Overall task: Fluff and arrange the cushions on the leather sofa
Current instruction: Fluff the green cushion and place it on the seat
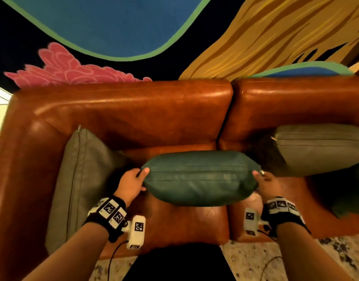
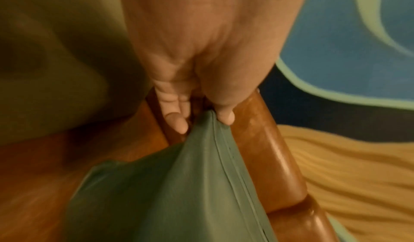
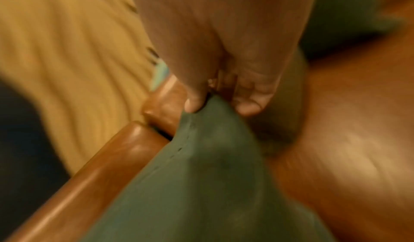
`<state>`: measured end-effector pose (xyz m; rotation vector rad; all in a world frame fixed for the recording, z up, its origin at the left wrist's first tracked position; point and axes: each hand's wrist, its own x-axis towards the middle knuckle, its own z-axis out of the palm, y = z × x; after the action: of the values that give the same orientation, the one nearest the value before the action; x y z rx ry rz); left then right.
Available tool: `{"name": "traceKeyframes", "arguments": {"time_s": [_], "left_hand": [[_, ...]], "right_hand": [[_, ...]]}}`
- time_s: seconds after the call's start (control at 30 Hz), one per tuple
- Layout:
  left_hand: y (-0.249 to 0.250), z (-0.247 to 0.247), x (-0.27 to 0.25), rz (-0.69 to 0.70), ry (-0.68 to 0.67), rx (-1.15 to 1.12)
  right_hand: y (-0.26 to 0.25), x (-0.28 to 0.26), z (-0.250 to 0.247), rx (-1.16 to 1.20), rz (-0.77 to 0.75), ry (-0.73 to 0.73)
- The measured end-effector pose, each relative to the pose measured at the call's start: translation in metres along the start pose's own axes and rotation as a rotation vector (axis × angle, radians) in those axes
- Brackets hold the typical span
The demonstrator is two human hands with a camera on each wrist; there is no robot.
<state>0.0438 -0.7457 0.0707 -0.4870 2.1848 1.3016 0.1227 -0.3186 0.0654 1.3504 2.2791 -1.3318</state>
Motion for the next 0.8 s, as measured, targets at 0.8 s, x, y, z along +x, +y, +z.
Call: {"name": "traceKeyframes", "arguments": {"time_s": [0.8], "left_hand": [[0.004,-0.135,0.101,-0.262,0.048,-0.125]], "right_hand": [[-0.114,0.035,0.105,0.336,0.125,-0.24]]}}
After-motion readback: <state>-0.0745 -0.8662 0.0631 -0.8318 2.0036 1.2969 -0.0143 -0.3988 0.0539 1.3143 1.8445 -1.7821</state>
